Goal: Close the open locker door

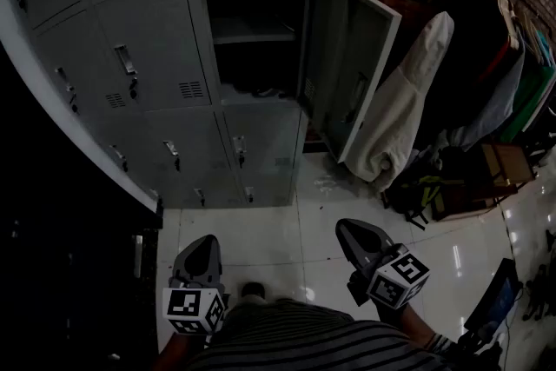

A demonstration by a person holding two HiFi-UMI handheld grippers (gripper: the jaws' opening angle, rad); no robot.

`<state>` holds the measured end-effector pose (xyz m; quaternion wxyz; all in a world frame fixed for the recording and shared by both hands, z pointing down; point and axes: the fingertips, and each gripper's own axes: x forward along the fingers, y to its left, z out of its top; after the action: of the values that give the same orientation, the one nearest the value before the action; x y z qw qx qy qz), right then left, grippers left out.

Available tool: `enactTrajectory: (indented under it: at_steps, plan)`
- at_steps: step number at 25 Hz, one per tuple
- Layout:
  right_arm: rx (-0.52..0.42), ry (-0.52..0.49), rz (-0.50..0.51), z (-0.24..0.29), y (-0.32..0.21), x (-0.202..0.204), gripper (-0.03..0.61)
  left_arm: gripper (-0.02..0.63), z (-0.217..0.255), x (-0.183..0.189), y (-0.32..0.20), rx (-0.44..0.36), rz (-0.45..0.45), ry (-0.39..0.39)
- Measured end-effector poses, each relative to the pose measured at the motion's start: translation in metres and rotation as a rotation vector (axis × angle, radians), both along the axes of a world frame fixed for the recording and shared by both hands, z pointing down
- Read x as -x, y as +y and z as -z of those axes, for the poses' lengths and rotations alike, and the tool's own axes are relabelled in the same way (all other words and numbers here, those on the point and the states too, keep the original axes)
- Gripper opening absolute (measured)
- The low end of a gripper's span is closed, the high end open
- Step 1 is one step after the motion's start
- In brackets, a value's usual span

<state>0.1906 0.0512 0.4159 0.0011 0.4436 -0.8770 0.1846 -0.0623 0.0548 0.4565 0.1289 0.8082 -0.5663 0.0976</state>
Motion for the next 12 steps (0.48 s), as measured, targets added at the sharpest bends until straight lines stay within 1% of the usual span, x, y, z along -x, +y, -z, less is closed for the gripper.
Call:
enactTrajectory:
  at_steps: [4, 9, 12]
  plan:
    - [-0.002, -0.007, 0.024, -0.001, -0.012, 0.009, 0.002, 0.003, 0.004, 0.002, -0.016, -0.003, -0.004, 0.000]
    - [-0.011, 0.011, 0.076, -0.006, -0.037, 0.037, 0.002, 0.003, 0.001, 0.006, -0.046, -0.004, -0.031, 0.003]
    - [-0.040, 0.034, 0.097, -0.001, -0.061, 0.057, 0.003, 0.003, 0.002, 0.012, -0.075, -0.011, -0.058, 0.010]
